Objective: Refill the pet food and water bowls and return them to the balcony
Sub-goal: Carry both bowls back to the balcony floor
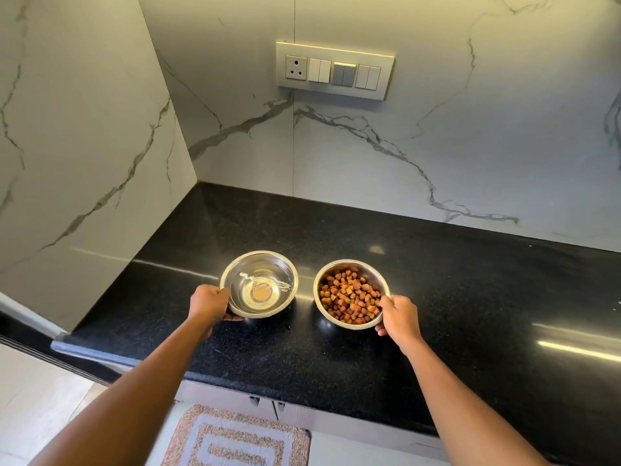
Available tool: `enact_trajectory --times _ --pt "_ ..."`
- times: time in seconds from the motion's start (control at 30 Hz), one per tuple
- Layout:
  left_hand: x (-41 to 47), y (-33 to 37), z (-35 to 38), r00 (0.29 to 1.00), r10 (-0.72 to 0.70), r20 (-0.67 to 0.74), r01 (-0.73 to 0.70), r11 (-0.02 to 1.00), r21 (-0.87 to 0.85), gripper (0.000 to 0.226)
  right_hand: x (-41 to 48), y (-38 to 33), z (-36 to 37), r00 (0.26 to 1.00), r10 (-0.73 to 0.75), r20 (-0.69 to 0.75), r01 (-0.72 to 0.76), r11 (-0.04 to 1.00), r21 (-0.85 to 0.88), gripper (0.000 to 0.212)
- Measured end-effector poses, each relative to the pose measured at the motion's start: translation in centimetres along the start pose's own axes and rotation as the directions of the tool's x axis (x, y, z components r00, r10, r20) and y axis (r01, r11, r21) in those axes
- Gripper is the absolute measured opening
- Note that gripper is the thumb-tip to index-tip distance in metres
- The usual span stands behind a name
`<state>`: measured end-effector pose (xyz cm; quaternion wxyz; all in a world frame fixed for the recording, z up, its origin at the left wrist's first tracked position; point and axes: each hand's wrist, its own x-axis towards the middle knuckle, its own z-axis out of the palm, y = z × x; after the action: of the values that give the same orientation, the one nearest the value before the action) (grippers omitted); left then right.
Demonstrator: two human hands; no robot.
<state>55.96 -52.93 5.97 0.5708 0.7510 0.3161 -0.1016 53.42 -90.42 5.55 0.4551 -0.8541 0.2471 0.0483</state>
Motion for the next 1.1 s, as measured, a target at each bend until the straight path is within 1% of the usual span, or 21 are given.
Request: enact_trajectory --times 0.17,0.27,0.63,0.83,1.1 --pt "-1.1 0.4 0.2 0.998 0.024 -0.049 -0.023 1.0 0.011 0.025 0.0 -0.4 0.1 1.0 -0.028 0.002 0.028 0.999 -0.023 0.029" --pt "-1.7 0.5 0.1 0.998 0.032 -0.055 -0.031 0.999 0.026 0.025 0.2 -0.7 0.2 0.999 -0.047 0.003 0.047 0.998 -0.034 0.029" --pt "-3.8 -0.3 -1.9 0.993 0.033 -0.114 -0.023 0.996 0.086 0.026 -0.2 -1.9 0.7 0.993 -0.104 0.059 0.106 0.994 -0.025 0.029" --pt "-6.1 -1.2 -3.9 0.983 0.032 -0.179 -0.021 0.998 0.061 0.028 -0.6 -3.7 1.9 0.98 -0.163 0.112 0.168 0.985 -0.034 0.03" --pt "-9.3 -3.5 -7.8 0.947 -0.012 -0.32 0.015 1.0 0.007 0.03 -2.3 -7.4 5.1 0.946 -0.239 0.218 0.255 0.966 -0.051 0.031"
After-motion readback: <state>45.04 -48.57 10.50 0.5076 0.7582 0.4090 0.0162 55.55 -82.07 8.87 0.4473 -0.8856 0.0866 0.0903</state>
